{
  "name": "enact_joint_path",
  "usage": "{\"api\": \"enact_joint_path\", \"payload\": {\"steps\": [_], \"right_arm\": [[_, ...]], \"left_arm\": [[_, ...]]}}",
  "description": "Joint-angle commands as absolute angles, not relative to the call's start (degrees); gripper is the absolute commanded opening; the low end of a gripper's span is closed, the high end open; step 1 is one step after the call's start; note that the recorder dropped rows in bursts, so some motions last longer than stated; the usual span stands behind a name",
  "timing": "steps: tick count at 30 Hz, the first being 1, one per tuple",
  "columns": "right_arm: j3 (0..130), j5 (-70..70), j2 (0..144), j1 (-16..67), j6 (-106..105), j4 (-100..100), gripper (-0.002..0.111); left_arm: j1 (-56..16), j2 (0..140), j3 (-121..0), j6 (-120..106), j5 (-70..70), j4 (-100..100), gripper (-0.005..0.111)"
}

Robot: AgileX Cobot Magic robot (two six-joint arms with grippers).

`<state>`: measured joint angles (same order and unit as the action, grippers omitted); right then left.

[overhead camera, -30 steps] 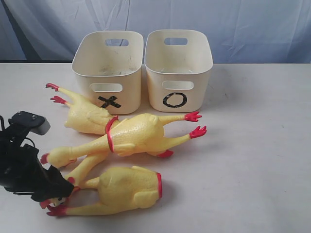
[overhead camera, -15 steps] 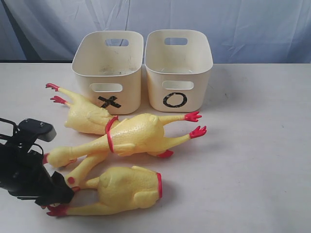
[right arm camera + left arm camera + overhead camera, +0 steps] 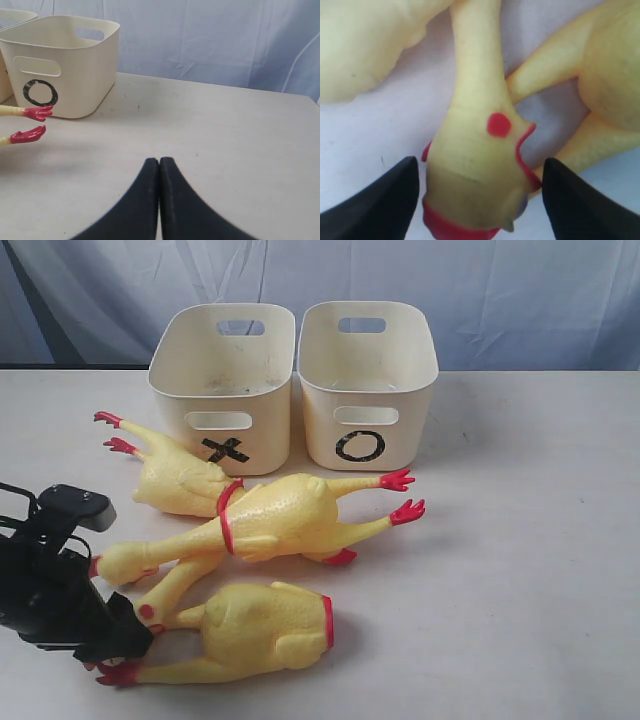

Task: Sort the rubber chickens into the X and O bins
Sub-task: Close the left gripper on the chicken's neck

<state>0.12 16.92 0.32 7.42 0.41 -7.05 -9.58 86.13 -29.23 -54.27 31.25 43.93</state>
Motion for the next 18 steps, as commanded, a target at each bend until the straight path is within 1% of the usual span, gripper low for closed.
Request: {"api": "enact_joint_path", "payload": {"steps": [1,11,14,18], "right_arm": [[0.0,16.6,0.0,7.5,0.0,-7.0,0.0],[0.0,16.6,0.0,7.5,0.0,-7.0,0.0],[0.0,16.6,0.0,7.5,0.0,-7.0,0.0],[0.0,16.6,0.0,7.5,0.0,-7.0,0.0]], "left_arm": [[-9.9,87.6,-29.5,-54.0,30.7,44.5,0.066],[-9.9,89.6,-30.3,-54.0,30.8,45.8,0.066],[-9.9,89.6,-30.3,-54.0,31.0,45.8,0.062],[-9.9,89.6,-30.3,-54.0,32.0,45.4,0.05]]}}
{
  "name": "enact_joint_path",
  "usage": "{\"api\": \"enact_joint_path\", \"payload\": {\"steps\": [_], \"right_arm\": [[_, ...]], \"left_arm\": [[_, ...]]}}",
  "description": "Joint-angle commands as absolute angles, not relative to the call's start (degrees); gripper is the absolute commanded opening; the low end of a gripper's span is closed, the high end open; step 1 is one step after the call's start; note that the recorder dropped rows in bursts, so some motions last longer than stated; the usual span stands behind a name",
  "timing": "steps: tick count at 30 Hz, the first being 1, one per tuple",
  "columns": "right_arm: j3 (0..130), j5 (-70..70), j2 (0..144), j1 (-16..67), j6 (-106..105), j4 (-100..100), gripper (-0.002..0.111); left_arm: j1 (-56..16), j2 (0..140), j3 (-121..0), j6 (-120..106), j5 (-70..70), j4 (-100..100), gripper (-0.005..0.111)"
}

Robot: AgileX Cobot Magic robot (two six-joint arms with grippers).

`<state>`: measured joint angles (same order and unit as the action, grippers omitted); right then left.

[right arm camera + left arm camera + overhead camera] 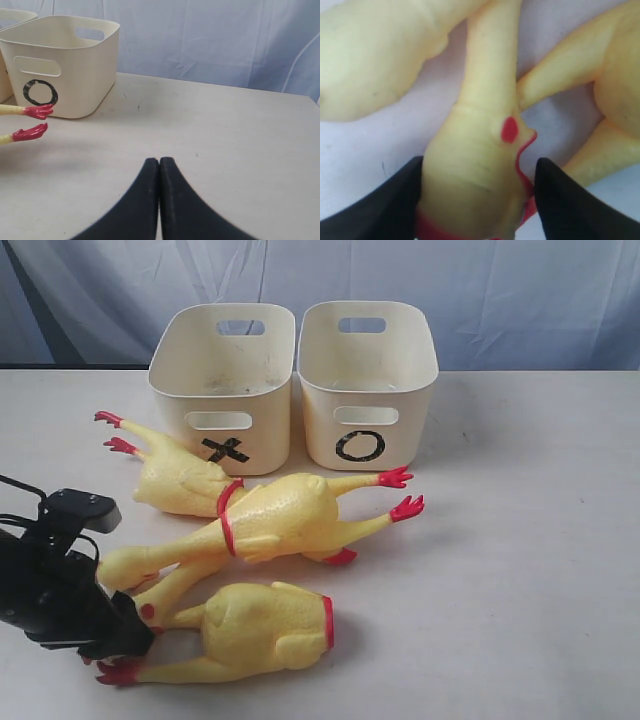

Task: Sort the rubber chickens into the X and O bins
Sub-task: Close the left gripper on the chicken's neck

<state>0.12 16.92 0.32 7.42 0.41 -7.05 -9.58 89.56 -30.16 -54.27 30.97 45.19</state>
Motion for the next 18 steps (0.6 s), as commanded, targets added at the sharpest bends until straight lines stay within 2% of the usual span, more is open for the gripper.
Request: {"api": "enact_joint_path", "payload": {"steps": [1,7,18], "right_arm": [[0.0,16.6,0.0,7.5,0.0,-7.0,0.0],[0.0,16.6,0.0,7.5,0.0,-7.0,0.0],[0.0,16.6,0.0,7.5,0.0,-7.0,0.0]], "left_arm": [[-9.9,89.6,-30.3,-54.0,32.1,45.4,0.046],[-9.9,89.6,-30.3,-54.0,32.8,45.0,0.033],[-9.9,89.6,-30.3,-54.0,36.3,44.3,0.033]]}}
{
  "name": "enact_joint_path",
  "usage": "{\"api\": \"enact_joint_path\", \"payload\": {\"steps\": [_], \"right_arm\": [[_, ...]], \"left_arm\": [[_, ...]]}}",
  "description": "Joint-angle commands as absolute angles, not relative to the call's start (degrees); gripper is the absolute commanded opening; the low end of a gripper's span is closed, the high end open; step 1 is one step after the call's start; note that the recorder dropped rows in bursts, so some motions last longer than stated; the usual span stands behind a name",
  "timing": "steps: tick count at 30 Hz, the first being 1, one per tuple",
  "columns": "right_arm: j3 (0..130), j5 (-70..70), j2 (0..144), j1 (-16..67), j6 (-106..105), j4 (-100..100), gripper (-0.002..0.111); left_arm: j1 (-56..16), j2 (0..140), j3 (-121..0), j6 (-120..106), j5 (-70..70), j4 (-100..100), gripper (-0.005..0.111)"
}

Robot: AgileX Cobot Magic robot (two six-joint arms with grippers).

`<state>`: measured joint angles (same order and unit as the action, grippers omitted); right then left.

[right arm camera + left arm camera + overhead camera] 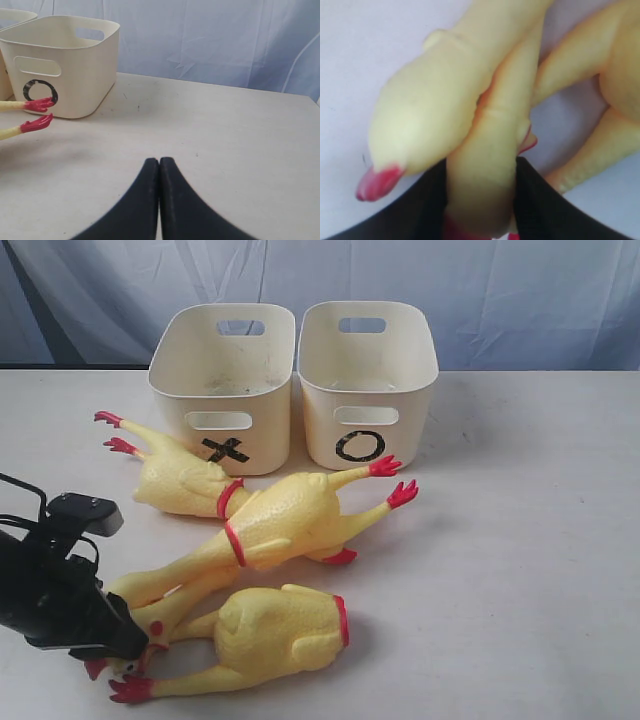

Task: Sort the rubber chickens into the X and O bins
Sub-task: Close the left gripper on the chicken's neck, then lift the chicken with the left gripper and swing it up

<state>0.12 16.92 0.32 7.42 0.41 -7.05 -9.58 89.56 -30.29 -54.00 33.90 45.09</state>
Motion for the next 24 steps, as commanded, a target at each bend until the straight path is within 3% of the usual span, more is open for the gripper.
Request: {"api": "enact_joint_path", "payload": {"steps": [1,8,14,24], "right_arm": [[0.0,16.6,0.0,7.5,0.0,-7.0,0.0],[0.0,16.6,0.0,7.5,0.0,-7.0,0.0],[0.0,16.6,0.0,7.5,0.0,-7.0,0.0],[0.0,16.6,0.0,7.5,0.0,-7.0,0.0]], "left_arm": [[-9.9,89.6,-30.3,-54.0,36.4,43.9,0.033],[-9.9,89.4,-30.3,-53.9,36.7,42.2,0.03],[-9.9,87.9,-33.4,-53.8,41.6,38.4,0.001],[-9.9,85.6,-40.3,-37.4,51.9,21.6,0.0]]}}
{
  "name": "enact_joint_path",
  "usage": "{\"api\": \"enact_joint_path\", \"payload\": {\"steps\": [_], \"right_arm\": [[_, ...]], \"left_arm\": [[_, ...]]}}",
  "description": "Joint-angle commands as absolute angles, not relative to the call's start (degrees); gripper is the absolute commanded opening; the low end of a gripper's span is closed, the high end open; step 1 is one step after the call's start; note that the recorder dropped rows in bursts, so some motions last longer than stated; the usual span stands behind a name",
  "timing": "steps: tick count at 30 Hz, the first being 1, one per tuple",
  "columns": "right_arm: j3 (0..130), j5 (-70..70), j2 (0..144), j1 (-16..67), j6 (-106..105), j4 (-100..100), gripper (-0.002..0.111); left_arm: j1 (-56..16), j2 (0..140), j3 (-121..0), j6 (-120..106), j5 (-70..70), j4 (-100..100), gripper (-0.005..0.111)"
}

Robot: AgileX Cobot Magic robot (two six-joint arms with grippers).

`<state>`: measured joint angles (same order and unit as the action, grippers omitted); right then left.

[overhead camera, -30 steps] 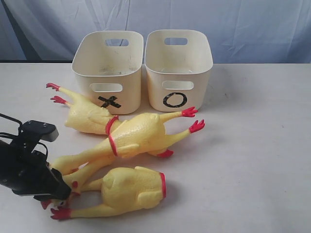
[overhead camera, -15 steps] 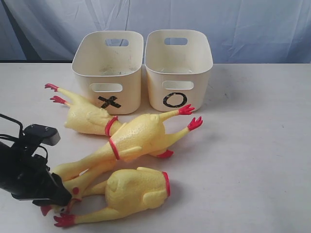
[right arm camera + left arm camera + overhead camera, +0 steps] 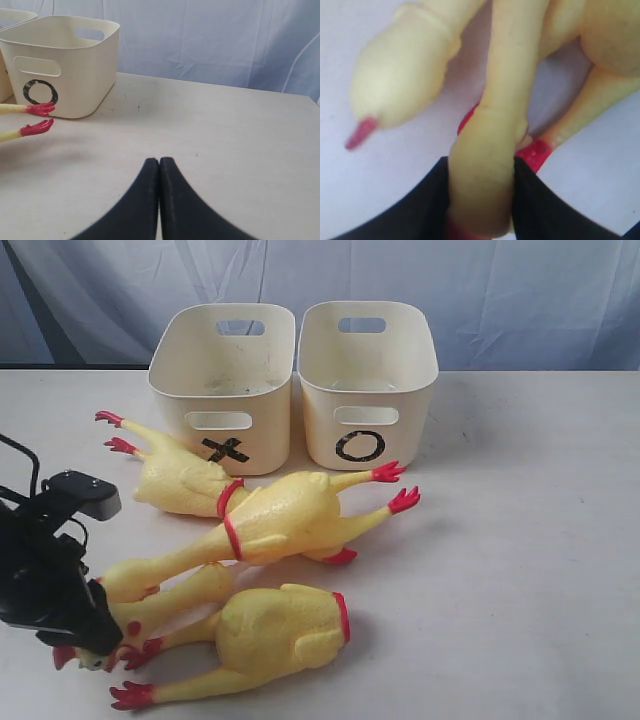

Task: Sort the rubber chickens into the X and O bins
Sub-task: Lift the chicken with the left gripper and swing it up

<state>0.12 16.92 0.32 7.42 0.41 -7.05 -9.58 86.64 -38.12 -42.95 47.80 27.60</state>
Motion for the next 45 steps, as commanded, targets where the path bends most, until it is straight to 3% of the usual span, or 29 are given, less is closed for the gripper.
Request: {"api": "enact_joint_path", "payload": {"steps": [1,14,45], "right_arm": [[0.0,16.6,0.0,7.5,0.0,-7.0,0.0],[0.0,16.6,0.0,7.5,0.0,-7.0,0.0],[0.0,16.6,0.0,7.5,0.0,-7.0,0.0]], "left_arm": [[-9.9,85.4,-40.6,-37.1,53.3,20.4,0.0],[-9.9,80.4,-47.9,-37.1,70.0,12.7,0.0],[-9.9,70.5,-50.3,-33.6,70.0,14.2,0.0]]}}
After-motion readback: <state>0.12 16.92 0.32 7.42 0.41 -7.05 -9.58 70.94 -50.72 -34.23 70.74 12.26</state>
